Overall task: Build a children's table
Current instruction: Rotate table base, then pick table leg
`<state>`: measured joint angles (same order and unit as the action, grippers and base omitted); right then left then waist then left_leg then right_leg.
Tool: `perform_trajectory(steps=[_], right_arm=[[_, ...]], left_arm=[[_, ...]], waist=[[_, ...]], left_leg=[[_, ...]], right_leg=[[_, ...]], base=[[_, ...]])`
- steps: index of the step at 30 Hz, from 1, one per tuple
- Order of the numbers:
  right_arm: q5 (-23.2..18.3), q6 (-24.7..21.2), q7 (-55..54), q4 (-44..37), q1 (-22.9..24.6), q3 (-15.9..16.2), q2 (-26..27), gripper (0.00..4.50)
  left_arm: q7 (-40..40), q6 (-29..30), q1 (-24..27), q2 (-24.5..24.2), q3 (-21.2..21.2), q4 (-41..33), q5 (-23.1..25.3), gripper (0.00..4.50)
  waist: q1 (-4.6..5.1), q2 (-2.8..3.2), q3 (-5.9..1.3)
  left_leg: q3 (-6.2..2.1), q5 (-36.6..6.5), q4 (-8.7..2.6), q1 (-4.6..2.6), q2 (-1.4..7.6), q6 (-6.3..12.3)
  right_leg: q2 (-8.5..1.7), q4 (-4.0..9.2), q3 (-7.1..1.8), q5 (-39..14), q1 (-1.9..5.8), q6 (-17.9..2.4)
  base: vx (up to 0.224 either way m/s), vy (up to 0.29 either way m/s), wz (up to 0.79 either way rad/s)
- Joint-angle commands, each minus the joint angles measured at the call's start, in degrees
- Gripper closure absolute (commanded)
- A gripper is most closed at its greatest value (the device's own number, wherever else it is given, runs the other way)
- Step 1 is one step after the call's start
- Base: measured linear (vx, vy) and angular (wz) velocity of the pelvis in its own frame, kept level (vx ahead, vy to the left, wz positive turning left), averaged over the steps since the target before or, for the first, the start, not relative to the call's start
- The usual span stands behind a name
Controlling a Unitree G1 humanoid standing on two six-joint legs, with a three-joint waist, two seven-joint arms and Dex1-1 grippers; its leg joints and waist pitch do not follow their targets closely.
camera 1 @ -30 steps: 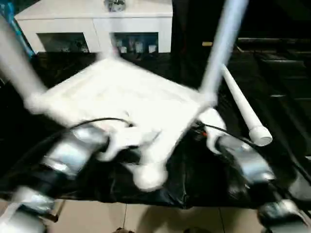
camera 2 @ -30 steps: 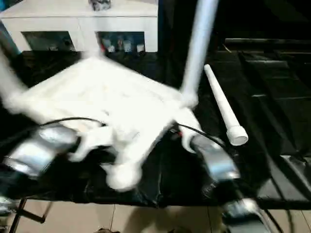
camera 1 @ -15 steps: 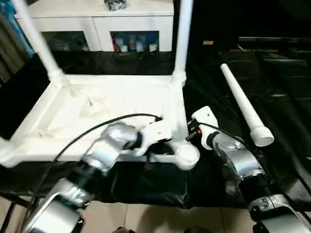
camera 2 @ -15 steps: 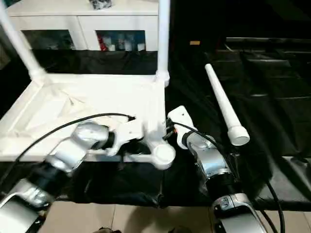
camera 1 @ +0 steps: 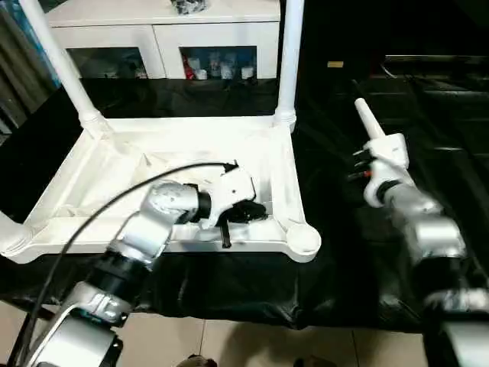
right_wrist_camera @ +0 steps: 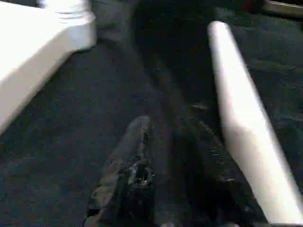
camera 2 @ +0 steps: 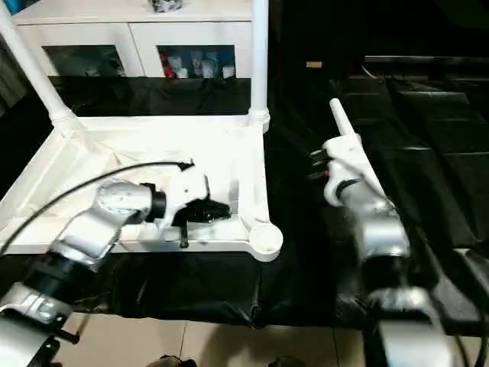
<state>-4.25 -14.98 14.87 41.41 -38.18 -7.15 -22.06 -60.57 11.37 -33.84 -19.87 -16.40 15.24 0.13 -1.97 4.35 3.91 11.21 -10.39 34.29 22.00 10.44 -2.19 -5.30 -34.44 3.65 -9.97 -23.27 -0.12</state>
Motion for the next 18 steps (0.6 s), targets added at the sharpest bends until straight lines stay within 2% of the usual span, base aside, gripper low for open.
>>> perform_trajectory(steps=[1, 2, 4, 7, 9, 14, 18], right_arm=[[-0.21, -1.2, -1.21, 2.58, -1.41, -0.98, -0.6, 3.15], [0.83, -1.81, -2.33, 5.91, -2.78, -1.53, -1.68, 3.06], [1.35, -1.63, -2.81, 7.58, -3.33, -1.61, -2.3, 2.82], [2.26, -0.77, -4.27, 11.19, -4.49, -1.37, -3.77, 2.61], [2.4, -0.51, -4.71, 12.24, -4.81, -1.3, -4.25, 2.44], [2.93, 2.1, -5.61, 18.57, -7.05, -1.59, -6.49, 2.07], [3.22, 3.29, -5.02, 20.84, -8.11, -1.9, -7.3, 1.67]], left_arm=[[-0.23, 0.86, 0.65, -1.1, 0.75, -1.87, -0.29, 3.63], [-0.61, 2.16, 1.25, -2.09, 0.87, -3.87, -0.14, 3.54], [-0.87, 2.76, 1.65, -2.39, 1.01, -4.99, -0.32, 3.29], [-1.25, 4.22, 2.68, -2.82, 1.38, -7.58, -1.44, 3.09], [-1.5, 4.58, 3.09, -3.12, 1.4, -8.36, -1.68, 2.88], [-2.24, 6.48, 4.45, -4.27, 0.77, -10.92, -3.08, 2.5], [-2.08, 7.49, 4.69, -4.65, 0.63, -12.03, -3.01, 2.18]], waist=[[-0.14, -0.97, -3.46], [-0.16, -0.98, -3.42], [-0.15, -0.87, -3.5], [-0.13, -1.03, -3.05], [-0.23, -0.66, -2.79], [-0.12, -0.87, -2.28], [-0.05, -0.98, -2.14]], left_leg=[[-0.93, -11.62, -3.85, -0.85, 1.89, 2.88], [-0.97, -10.84, -3.88, -0.84, 1.93, 3.11], [-0.92, -9.95, -3.75, -0.82, 1.96, 3.35], [-0.81, -10.23, -3.79, -0.69, 1.84, 3.64], [-0.81, -10.8, -3.86, -0.76, 1.91, 3.73], [-0.73, -13.42, -4.09, -0.91, 1.95, 2.78], [-0.78, -13.27, -4.12, -0.82, 2.05, 2.82]], right_leg=[[-2.66, 3.84, -2.03, -10.54, 2.94, -15.78], [-2.61, 3.76, -2.01, -9.95, 2.89, -15.74], [-2.65, 3.62, -1.98, -9.13, 2.91, -16.2], [-2.5, 3.74, -1.9, -9.8, 2.86, -16.2], [-2.55, 3.83, -1.87, -10.88, 2.61, -16.14], [-2.48, 4.12, -1.9, -13.39, 2.39, -15.94], [-2.55, 3.97, -1.9, -13.26, 2.41, -16.19]], base=[[0.0, 0.0, 0.0], [0.0, 0.0, 0.0], [0.0, 0.0, 0.0], [0.0, 0.0, 0.0], [0.0, 0.0, 0.0], [0.0, 0.0, 0.0], [0.0, 0.0, 0.0]])
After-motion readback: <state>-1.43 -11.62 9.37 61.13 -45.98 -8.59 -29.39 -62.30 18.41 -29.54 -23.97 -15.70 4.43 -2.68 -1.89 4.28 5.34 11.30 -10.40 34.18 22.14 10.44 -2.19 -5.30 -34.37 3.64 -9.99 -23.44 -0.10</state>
